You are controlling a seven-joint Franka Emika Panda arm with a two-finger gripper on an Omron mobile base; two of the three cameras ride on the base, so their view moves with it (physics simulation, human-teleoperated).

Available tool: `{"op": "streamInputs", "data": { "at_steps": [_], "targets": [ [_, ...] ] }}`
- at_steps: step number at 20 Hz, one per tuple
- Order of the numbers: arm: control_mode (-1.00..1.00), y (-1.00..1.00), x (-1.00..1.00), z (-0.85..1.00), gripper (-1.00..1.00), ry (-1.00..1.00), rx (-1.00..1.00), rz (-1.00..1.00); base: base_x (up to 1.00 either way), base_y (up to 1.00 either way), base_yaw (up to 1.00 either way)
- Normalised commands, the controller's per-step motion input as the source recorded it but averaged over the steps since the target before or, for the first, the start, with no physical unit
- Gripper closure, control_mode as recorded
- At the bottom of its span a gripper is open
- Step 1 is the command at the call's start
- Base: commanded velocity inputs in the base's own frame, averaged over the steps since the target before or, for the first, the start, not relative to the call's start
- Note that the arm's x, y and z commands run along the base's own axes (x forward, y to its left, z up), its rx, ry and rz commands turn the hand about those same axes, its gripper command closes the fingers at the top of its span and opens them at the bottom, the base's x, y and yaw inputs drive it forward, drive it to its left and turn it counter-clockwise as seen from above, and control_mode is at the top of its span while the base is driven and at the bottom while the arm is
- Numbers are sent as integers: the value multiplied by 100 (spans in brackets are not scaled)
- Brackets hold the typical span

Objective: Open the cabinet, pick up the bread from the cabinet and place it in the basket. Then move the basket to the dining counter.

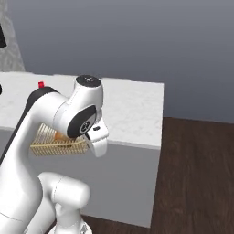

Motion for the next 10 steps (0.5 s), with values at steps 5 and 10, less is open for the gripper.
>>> {"op": "streamInputs", "data": {
  "at_steps": [5, 10],
  "targets": [
    [100, 0, 0, 0, 100, 0, 0, 0, 48, -7, 11],
    [100, 0, 0, 0, 100, 0, 0, 0, 56, 0, 3]
  ]
}}
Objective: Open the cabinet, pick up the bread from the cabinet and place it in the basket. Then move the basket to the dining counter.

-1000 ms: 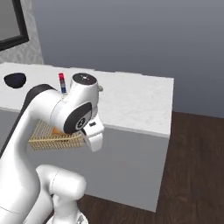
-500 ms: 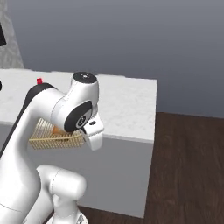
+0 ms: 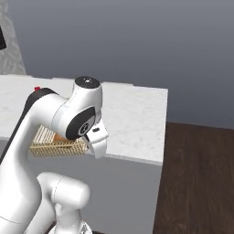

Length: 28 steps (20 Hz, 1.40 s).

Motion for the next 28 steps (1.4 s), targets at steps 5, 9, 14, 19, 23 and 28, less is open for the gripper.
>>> {"op": "streamInputs", "data": {
  "at_steps": [5, 9, 14, 19, 23, 28],
  "targets": [
    [100, 0, 0, 0, 100, 0, 0, 0, 53, 0, 0],
    [100, 0, 0, 0, 100, 0, 0, 0, 50, 0, 0],
    [100, 0, 0, 0, 100, 0, 0, 0, 47, 0, 0],
    [-100, 0, 9, 0, 100, 0, 0, 0, 36, 0, 0],
    [-100, 0, 53, 0, 100, 0, 0, 0, 0, 0, 0],
    [-100, -1, 54, 0, 100, 0, 0, 0, 0, 0, 0]
  ]
}}
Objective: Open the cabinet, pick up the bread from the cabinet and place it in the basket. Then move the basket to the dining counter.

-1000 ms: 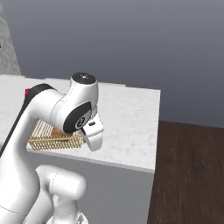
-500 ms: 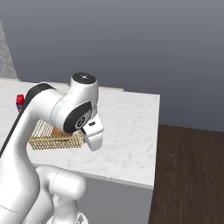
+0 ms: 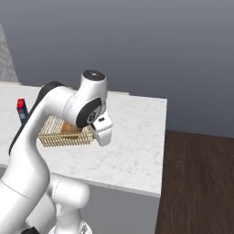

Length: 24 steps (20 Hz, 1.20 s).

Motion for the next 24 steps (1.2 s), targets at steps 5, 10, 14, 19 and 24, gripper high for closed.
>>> {"op": "streamInputs", "data": {
  "at_steps": [5, 10, 14, 19, 24],
  "targets": [
    [-100, -9, 66, -18, 100, 0, 0, 0, 0, 0, 0],
    [-100, -32, 53, -60, 100, 0, 2, 0, 0, 0, 0],
    [-100, -31, 53, -79, 100, 0, 0, 0, 0, 0, 0],
    [-100, -21, 43, -74, 100, 0, 0, 0, 0, 0, 0],
    [-100, 0, 23, -42, 100, 0, 0, 0, 0, 0, 0]
  ]
}}
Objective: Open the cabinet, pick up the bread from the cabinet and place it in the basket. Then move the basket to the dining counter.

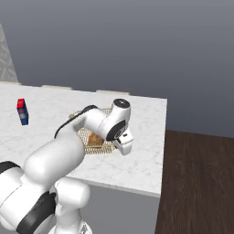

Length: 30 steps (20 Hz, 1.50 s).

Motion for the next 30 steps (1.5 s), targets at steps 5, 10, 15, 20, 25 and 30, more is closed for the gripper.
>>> {"op": "streamInputs", "data": {
  "at_steps": [5, 10, 15, 20, 25, 30],
  "targets": [
    [-100, 0, 21, -29, 100, -1, 0, 0, 0, 0, 0],
    [-100, -1, 12, -46, 100, -2, 0, 0, 0, 0, 0],
    [-100, -3, 9, -47, 100, -2, 0, 0, 0, 0, 0],
    [-100, 0, 12, -21, 100, -2, 0, 0, 0, 0, 0],
    [-100, 0, 12, -3, 100, 0, 0, 0, 0, 0, 0],
    [-100, 0, 2, 0, -100, 0, 0, 0, 0, 0, 0]
  ]
}}
